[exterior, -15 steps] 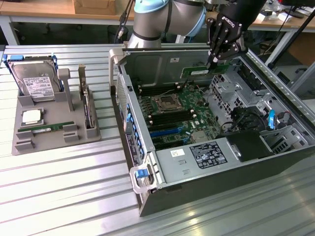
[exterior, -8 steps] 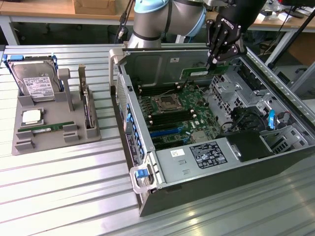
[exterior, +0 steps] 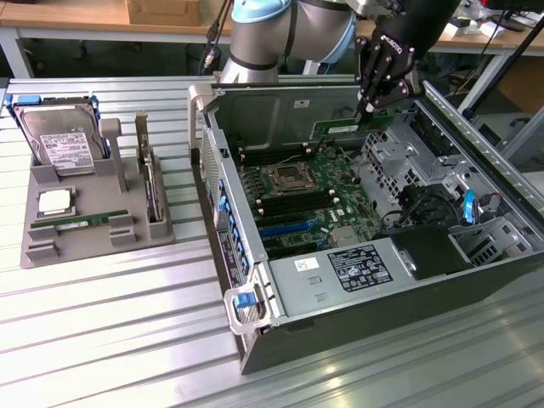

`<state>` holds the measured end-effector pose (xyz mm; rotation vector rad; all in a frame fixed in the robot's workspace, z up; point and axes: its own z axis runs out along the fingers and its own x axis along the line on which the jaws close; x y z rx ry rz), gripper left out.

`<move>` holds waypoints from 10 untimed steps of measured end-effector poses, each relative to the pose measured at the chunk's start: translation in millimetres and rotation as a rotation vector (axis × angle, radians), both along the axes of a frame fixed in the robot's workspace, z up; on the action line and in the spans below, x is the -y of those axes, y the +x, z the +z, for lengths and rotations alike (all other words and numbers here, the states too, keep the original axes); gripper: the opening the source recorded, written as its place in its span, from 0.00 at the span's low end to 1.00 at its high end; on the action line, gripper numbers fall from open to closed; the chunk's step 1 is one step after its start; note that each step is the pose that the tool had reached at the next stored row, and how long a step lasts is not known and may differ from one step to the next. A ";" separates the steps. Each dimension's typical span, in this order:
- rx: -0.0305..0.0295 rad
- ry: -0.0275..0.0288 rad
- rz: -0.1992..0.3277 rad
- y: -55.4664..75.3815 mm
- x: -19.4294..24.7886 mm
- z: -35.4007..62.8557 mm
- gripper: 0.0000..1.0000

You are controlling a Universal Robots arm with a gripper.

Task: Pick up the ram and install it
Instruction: 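Insert the ram into the slot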

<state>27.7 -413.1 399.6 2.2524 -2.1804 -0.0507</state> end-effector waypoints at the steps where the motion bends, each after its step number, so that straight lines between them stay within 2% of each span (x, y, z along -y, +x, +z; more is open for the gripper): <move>1: 0.0000 0.0000 0.000 0.0 0.0 -0.6 0.12; 10: 0.0000 0.0000 0.000 0.0 0.0 -4.9 0.12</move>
